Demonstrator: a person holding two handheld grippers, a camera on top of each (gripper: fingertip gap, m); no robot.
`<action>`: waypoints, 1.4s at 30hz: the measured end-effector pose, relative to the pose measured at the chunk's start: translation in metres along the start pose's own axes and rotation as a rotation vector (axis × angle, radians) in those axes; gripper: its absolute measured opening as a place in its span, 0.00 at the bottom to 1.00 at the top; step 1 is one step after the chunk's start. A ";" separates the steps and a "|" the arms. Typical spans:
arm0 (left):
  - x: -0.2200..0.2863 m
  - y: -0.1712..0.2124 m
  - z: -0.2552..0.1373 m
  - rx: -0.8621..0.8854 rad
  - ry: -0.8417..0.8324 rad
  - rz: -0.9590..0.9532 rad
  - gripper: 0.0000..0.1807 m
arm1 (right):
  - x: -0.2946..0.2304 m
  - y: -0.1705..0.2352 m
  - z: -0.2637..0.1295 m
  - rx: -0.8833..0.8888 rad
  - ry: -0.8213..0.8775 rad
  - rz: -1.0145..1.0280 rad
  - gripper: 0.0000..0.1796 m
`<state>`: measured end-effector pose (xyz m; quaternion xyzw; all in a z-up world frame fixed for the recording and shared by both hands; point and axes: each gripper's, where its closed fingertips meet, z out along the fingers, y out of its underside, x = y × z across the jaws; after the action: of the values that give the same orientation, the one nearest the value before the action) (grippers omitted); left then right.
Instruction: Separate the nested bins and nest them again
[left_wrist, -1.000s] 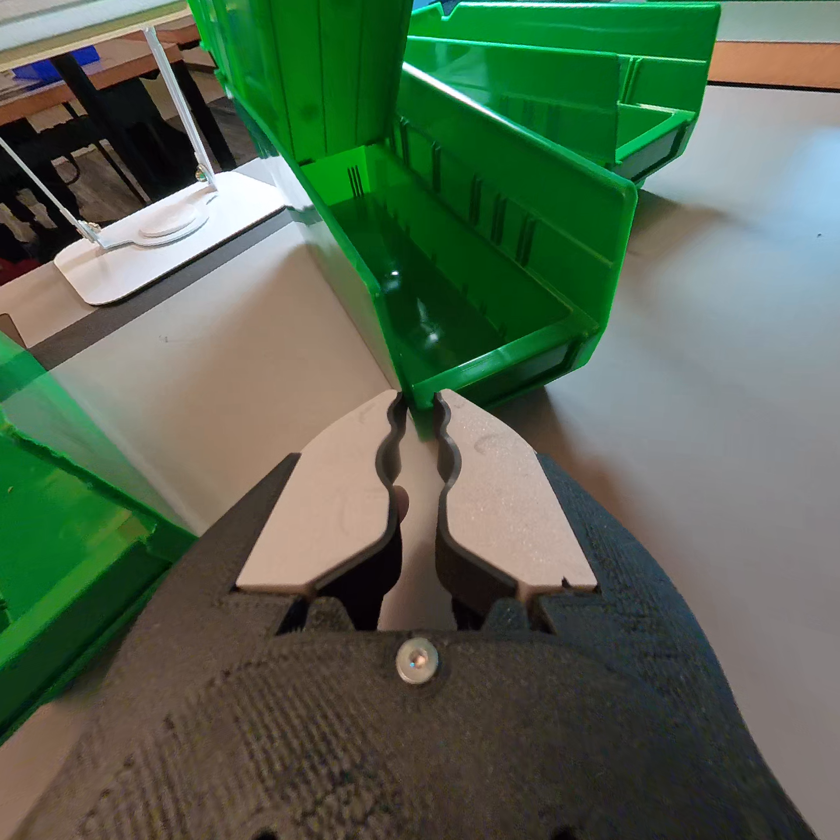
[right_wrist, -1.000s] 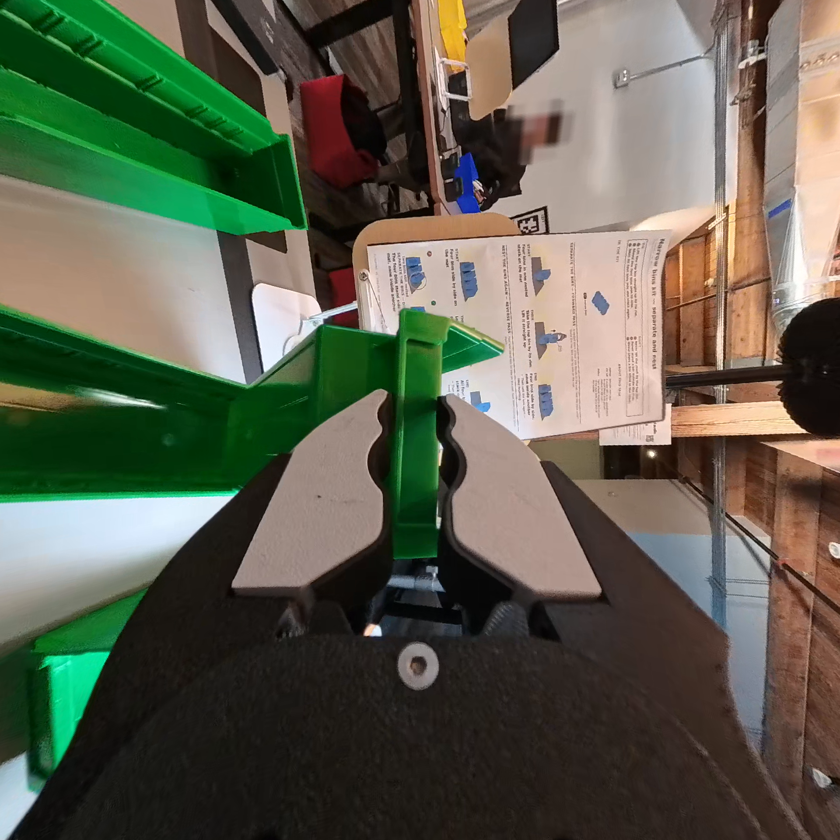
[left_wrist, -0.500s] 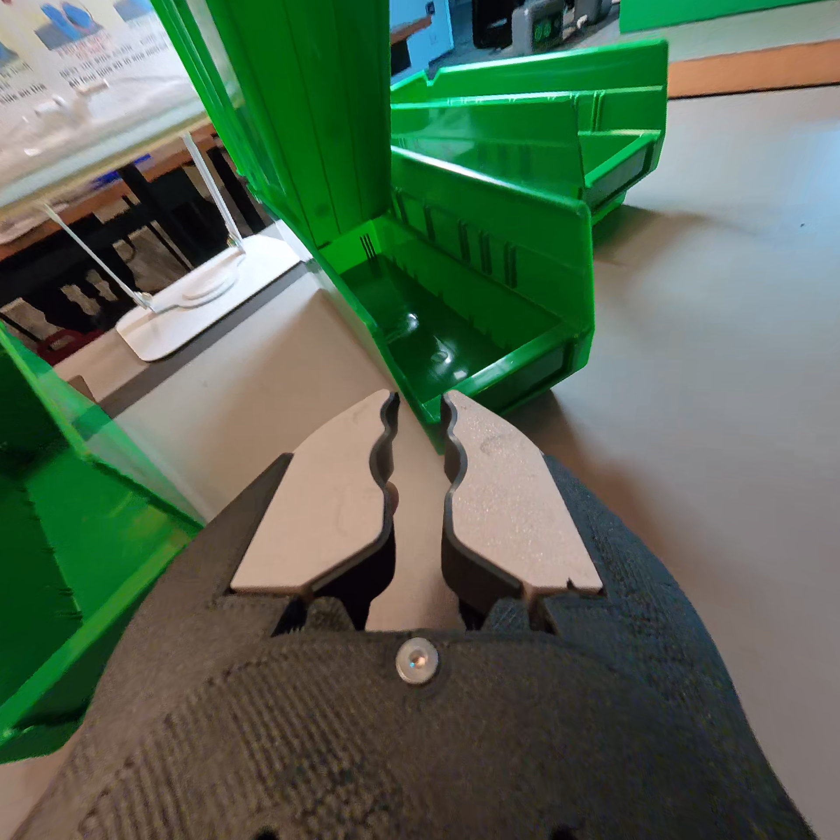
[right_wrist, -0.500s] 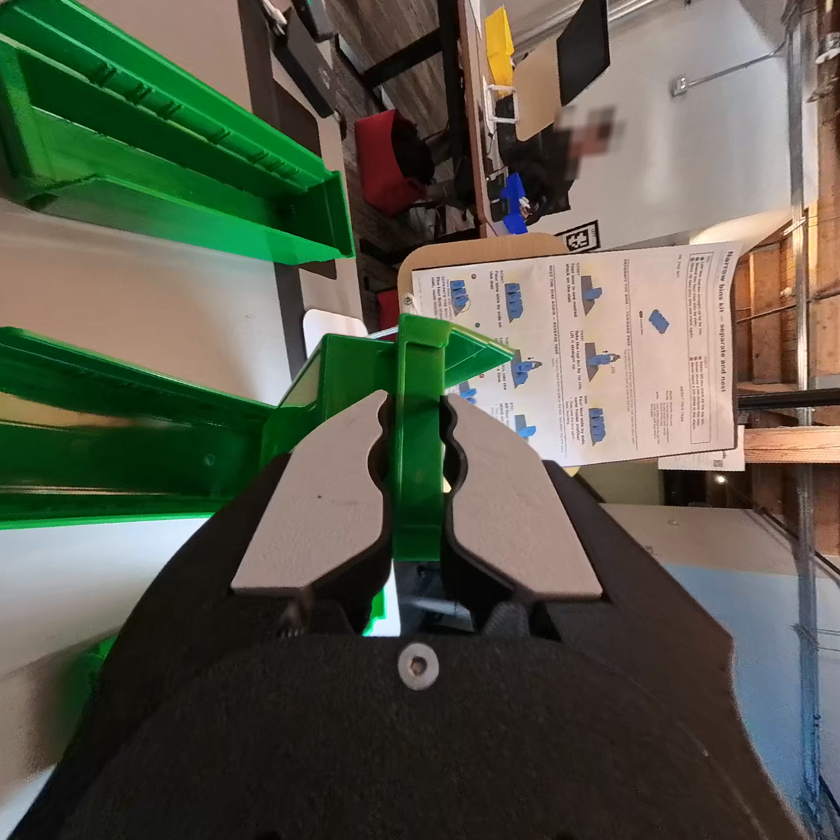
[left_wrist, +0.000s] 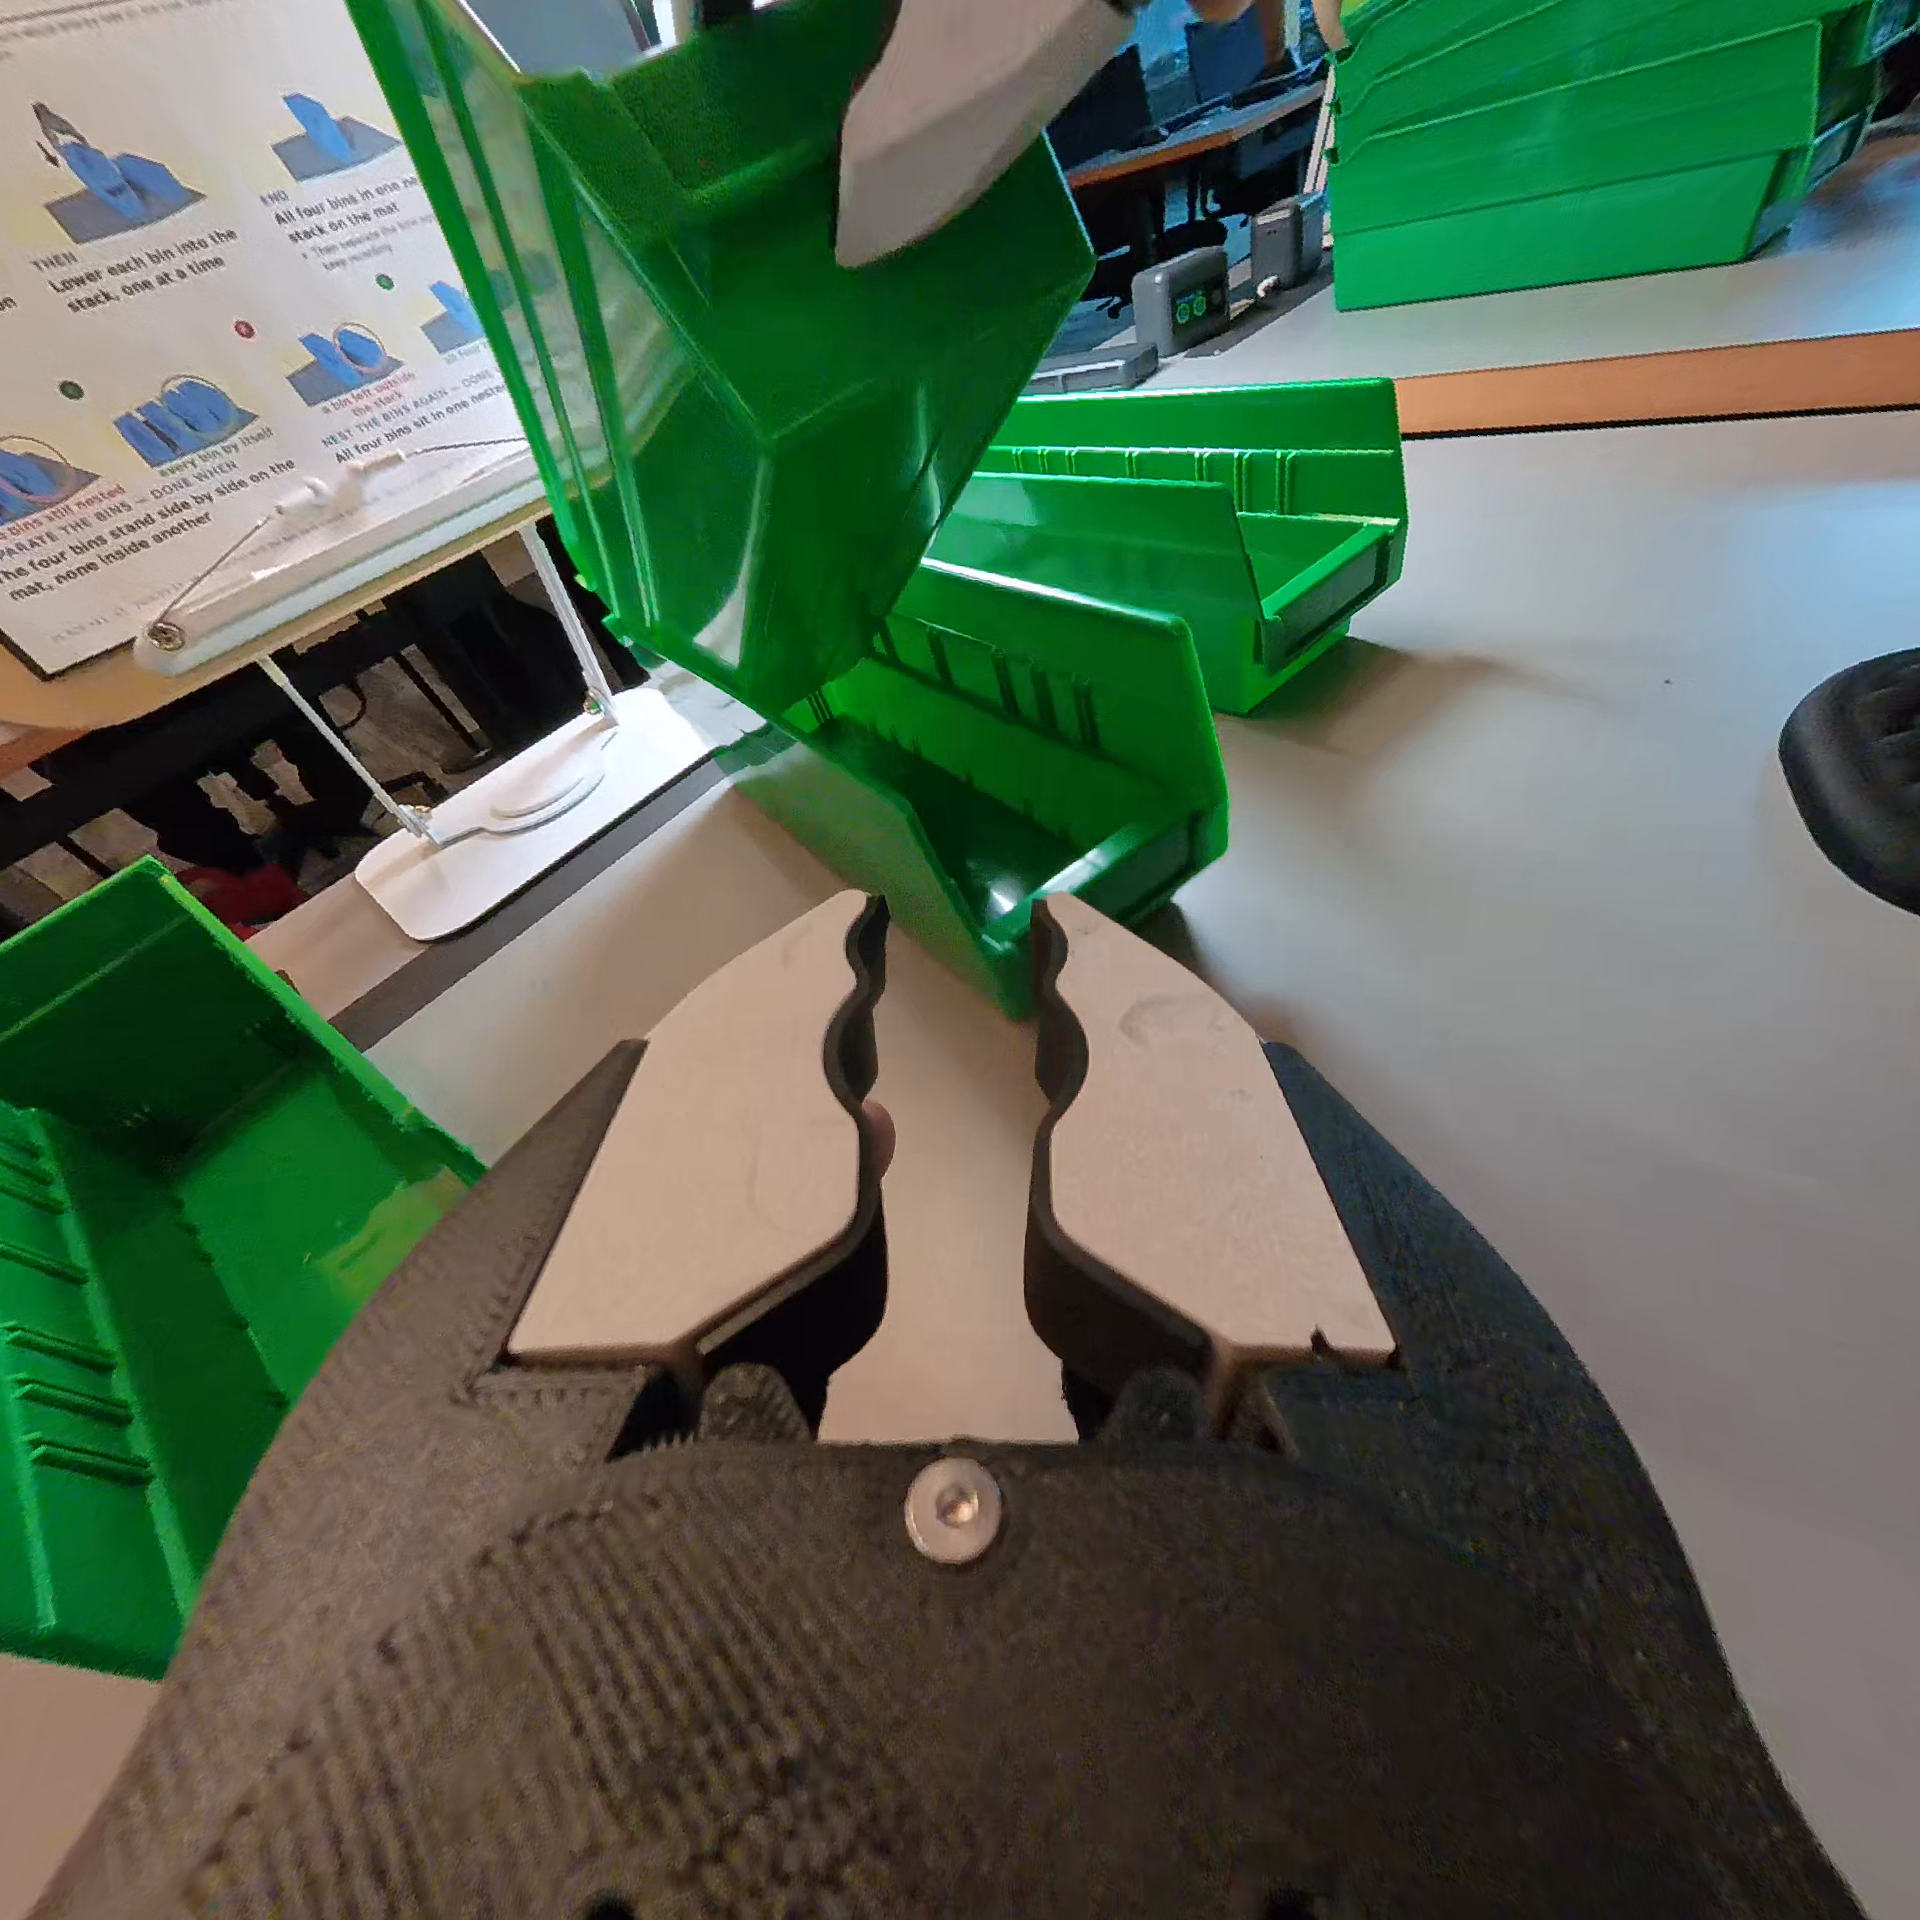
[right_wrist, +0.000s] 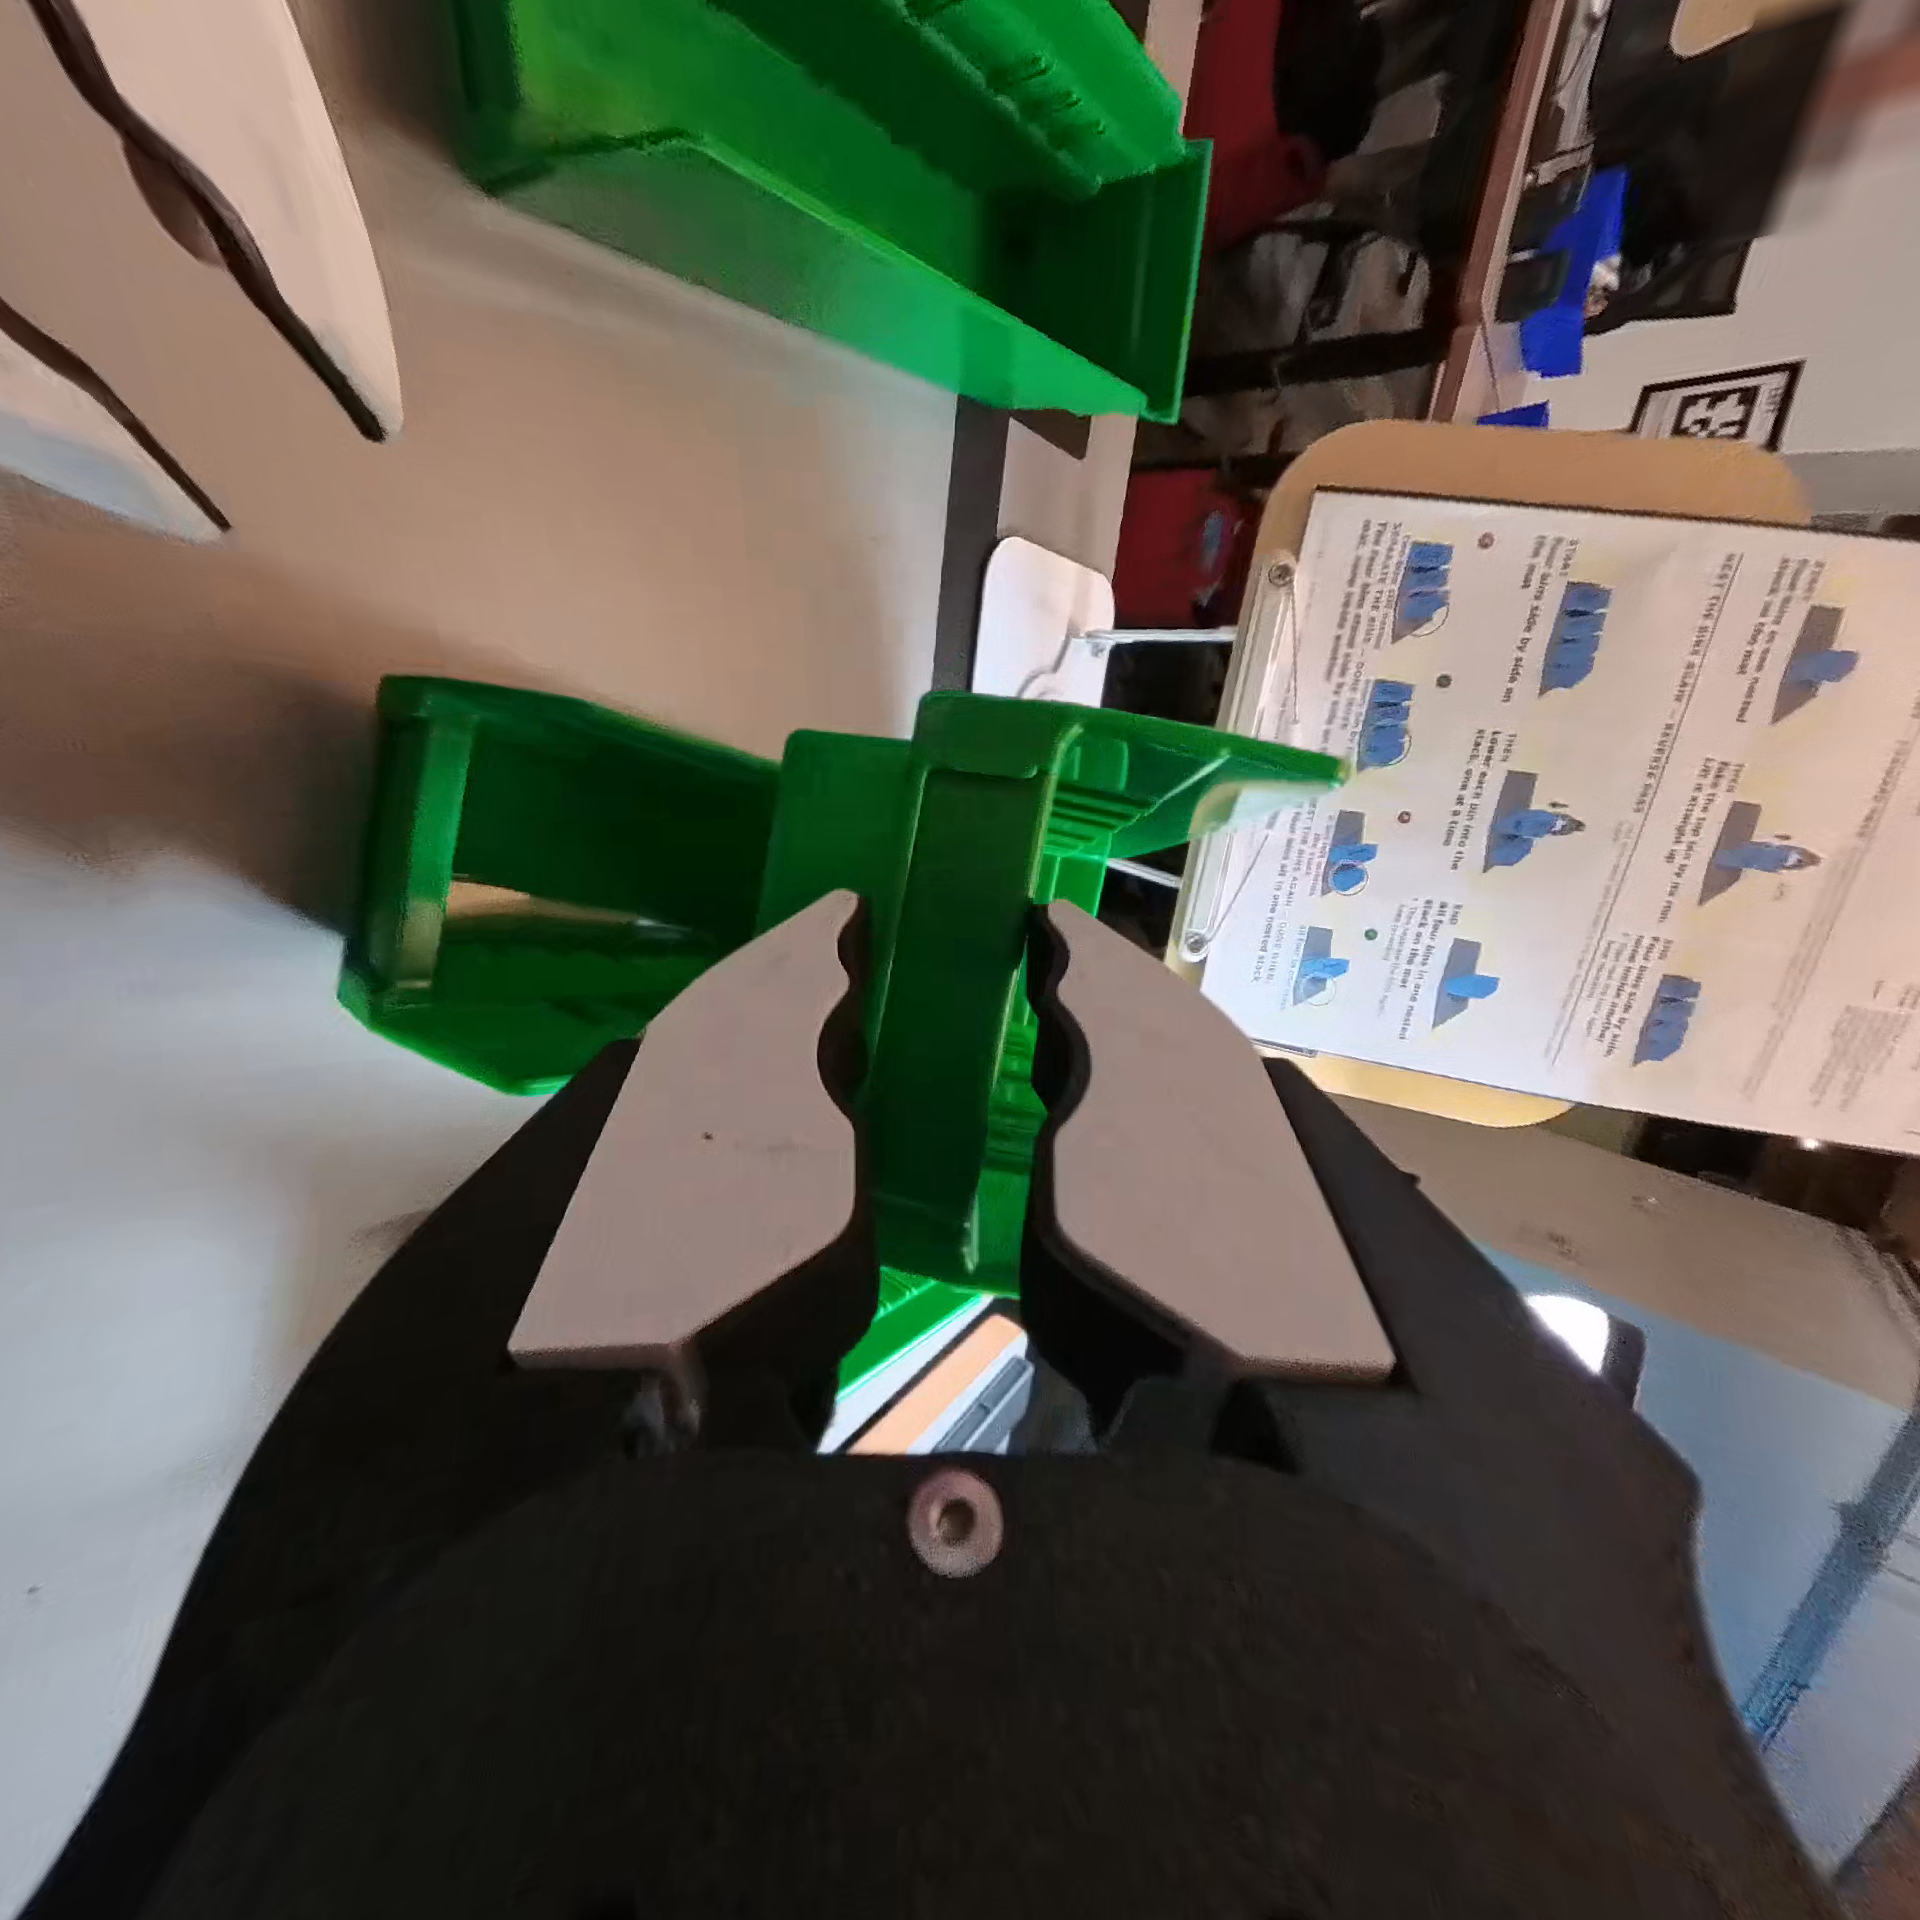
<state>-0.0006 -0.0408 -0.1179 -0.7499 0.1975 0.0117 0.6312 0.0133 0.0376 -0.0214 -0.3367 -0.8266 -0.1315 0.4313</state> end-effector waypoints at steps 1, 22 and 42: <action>0.000 0.001 0.000 -0.003 -0.001 0.004 0.15 | 0.001 0.000 0.001 0.014 0.007 -0.001 0.15; -0.003 0.029 0.022 -0.106 -0.004 -0.020 0.17 | 0.048 -0.038 -0.037 0.284 0.129 0.043 0.13; 0.002 0.032 0.019 -0.103 0.012 -0.008 0.10 | -0.080 0.024 0.053 -0.181 -0.511 -0.018 0.17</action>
<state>-0.0043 -0.0270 -0.1530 -0.7821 0.1974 0.0148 0.5908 0.0288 0.0464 -0.1190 -0.3887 -0.8966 -0.1194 0.1756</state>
